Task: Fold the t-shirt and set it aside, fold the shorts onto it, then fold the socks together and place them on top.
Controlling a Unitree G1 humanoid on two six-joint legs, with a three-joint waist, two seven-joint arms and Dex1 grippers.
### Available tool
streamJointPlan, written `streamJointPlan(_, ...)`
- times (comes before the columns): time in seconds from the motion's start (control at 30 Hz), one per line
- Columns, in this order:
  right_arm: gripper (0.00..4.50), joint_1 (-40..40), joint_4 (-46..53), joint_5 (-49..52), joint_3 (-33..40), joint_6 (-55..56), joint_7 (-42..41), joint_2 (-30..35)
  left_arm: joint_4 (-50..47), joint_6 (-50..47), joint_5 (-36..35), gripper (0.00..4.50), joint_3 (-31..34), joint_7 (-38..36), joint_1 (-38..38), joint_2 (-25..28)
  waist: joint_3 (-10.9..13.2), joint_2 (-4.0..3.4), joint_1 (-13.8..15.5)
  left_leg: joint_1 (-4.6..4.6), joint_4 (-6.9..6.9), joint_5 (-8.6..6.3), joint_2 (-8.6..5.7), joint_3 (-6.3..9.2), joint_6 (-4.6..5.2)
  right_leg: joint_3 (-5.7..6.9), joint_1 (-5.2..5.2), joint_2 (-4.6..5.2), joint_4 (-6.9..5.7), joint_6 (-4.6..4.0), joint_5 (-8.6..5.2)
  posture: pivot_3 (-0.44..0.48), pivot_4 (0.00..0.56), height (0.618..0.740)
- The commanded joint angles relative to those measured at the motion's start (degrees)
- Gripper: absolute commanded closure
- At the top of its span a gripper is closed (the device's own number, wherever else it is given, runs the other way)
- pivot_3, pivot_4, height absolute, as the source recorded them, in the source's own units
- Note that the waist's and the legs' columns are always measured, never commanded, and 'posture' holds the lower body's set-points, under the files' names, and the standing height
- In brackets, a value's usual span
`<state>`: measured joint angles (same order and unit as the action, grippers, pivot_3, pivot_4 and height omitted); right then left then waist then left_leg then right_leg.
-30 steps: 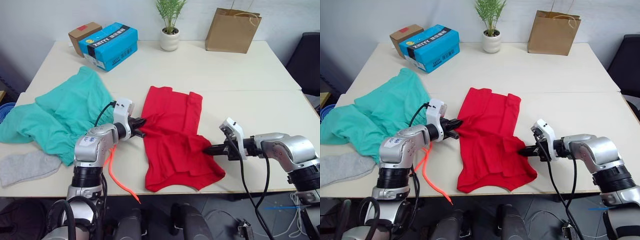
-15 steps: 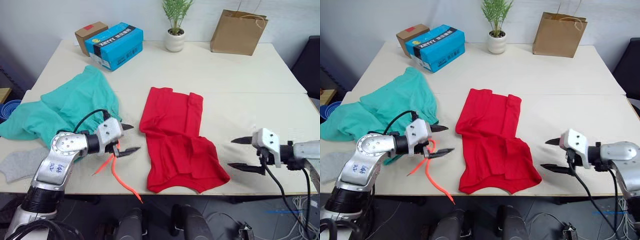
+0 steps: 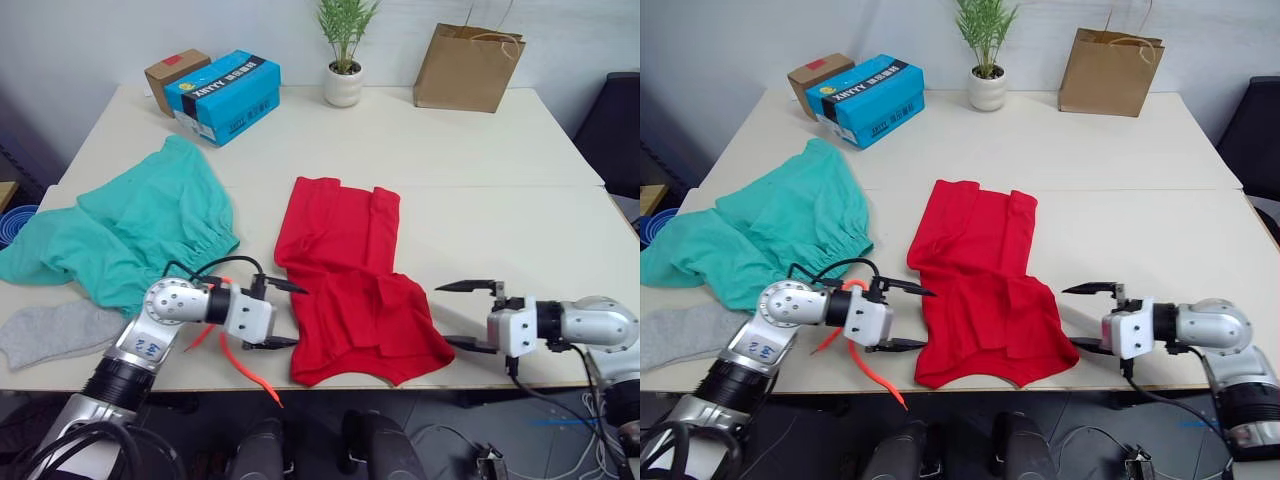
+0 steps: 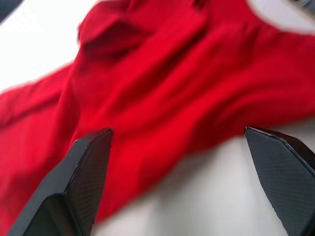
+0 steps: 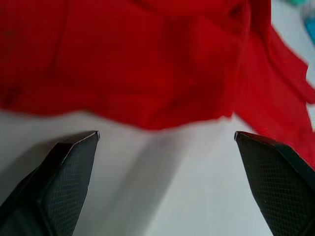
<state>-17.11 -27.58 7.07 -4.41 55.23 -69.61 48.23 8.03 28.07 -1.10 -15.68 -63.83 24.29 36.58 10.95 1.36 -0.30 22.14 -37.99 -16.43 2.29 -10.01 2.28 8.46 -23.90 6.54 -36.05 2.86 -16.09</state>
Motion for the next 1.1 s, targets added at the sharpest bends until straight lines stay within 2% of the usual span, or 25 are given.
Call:
streamJointPlan(0.03, 0.0, 1.57, 2.27, 0.43, -4.11, 2.64, -1.41, -0.53, 2.99, 4.42, 0.95, 0.04, -2.0, -1.34, 1.82, -0.64, 0.0, -0.01, 0.02, -0.02, 0.0, -0.01, 0.01, 0.01, 0.0, 0.0, 0.02, 0.0, 0.01, -0.01, 0.0, 0.0, 0.15, 0.74)
streamJointPlan(0.37, 0.0, 0.38, 3.73, -0.58, -8.83, 2.37, 0.66, -2.61, 11.79, 14.05, 2.26, 0.04, -6.21, -3.89, 6.17, -2.6, -0.08, -0.14, 0.09, -0.26, -0.01, -0.1, 0.04, 0.15, 0.04, 0.11, 0.33, 0.02, 0.07, -0.03, -0.02, 0.0, 0.15, 0.74)
streamJointPlan(0.47, 0.54, 0.69, 4.24, 0.01, -10.24, 1.66, -0.01, -2.48, 14.56, 16.63, 3.06, 0.0, -7.94, -4.88, 6.74, -3.19, -0.12, -0.18, 0.17, -0.38, -0.01, -0.12, 0.04, 0.16, 0.06, 0.13, 0.47, 0.03, 0.09, -0.03, -0.02, 0.0, 0.15, 0.74)
streamJointPlan(0.53, 1.16, 0.82, 4.75, 0.21, -10.93, 0.98, -0.18, -2.51, 15.86, 17.66, 3.02, 0.0, -8.67, -5.71, 6.96, -3.19, -0.16, -0.23, 0.2, -0.49, -0.01, -0.2, 0.04, 0.16, 0.11, 0.13, 0.58, 0.04, 0.11, -0.03, -0.02, 0.0, 0.15, 0.74)
streamJointPlan(0.67, 2.62, 1.43, 6.07, 1.12, -11.61, -0.69, -0.5, -2.02, 17.37, 18.77, 2.75, 0.89, -9.53, -6.69, 7.48, -2.91, -0.25, -0.39, 0.2, -0.6, 0.0, -0.3, 0.04, 0.15, 0.13, 0.13, 0.68, 0.04, 0.11, -0.05, -0.04, 0.0, 0.15, 0.74)
streamJointPlan(0.83, 4.44, 2.06, 6.74, 1.68, -11.71, -2.08, -0.75, -1.55, 19.86, 19.73, 3.91, 2.57, -10.56, -6.77, 7.69, -3.5, -0.25, -0.4, 0.36, -0.62, -0.01, -0.31, 0.04, 0.16, 0.16, 0.13, 0.71, 0.07, 0.11, -0.05, -0.04, 0.0, 0.15, 0.74)
streamJointPlan(0.97, 4.5, 1.93, 7.68, 1.29, -11.2, -3.84, -0.1, -1.63, 22.67, 20.18, 5.24, 3.93, -11.22, -5.94, 7.79, -4.38, -0.32, -0.51, 0.59, -0.7, -0.03, -0.49, 0.02, 0.18, 0.48, 0.14, 0.81, 0.11, 0.13, -0.05, -0.04, 0.0, 0.15, 0.74)
streamJointPlan(1.03, 4.5, 2.2, 8.7, 1.9, -11.09, -5.34, -0.31, -1.42, 23.39, 20.33, 5.27, 4.46, -11.44, -5.92, 7.86, -4.69, -0.42, -0.67, 0.72, -0.78, -0.04, -0.52, 0.02, 0.2, 0.51, 0.14, 0.92, 0.13, 0.15, -0.04, -0.04, 0.0, 0.15, 0.74)
streamJointPlan(1.1, 4.5, 2.93, 10.16, 2.7, -10.88, -6.79, -0.69, -0.93, 23.34, 20.18, 5.11, 4.46, -11.47, -5.99, 7.71, -4.61, -0.69, -1.15, 0.7, -0.85, -0.04, -0.68, 0.02, 0.19, 0.35, 0.14, 0.99, 0.13, 0.2, -0.04, -0.04, 0.0, 0.15, 0.74)
